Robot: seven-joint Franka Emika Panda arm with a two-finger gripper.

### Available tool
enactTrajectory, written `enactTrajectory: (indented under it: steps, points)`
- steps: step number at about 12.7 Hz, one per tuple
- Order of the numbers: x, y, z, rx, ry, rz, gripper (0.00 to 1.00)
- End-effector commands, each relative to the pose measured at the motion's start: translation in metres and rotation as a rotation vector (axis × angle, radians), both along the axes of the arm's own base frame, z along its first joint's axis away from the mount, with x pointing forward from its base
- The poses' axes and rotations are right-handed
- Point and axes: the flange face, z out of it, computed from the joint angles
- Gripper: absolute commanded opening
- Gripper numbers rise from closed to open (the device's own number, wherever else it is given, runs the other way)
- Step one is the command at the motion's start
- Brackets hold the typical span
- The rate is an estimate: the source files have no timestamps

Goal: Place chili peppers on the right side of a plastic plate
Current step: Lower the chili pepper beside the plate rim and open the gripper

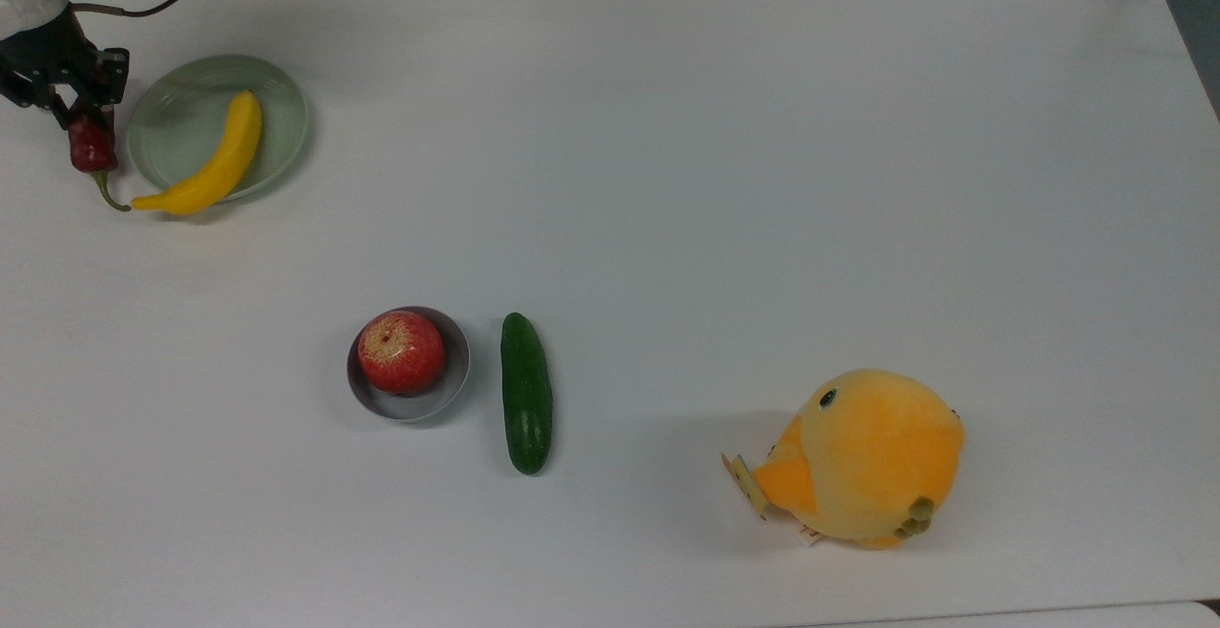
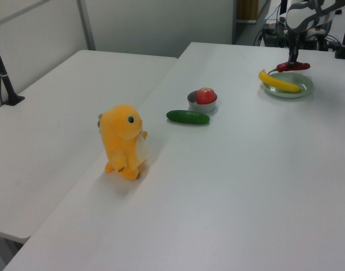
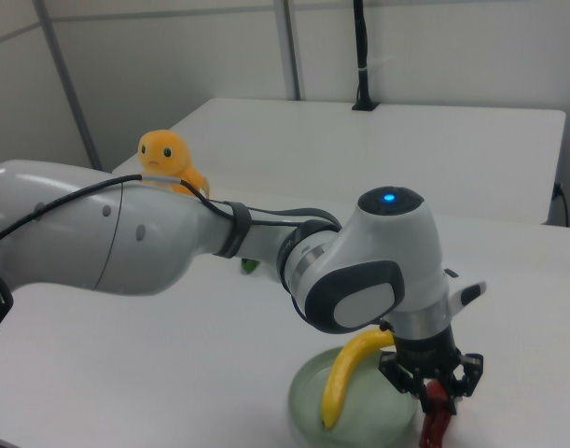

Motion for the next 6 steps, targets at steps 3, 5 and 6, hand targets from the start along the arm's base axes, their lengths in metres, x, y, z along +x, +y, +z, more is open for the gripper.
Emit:
enactTrajectory:
  steps: [3, 5, 6]
  points:
    - [-0.0043, -0.0016, -0.0031, 0.001, -0.02, -0.009, 0.91]
    - [-0.0042, -0.0015, -0.0008, 0.0, -0.022, -0.009, 1.0]
    - [-0.0038, -0.0006, 0.0031, -0.002, -0.026, -0.008, 1.0]
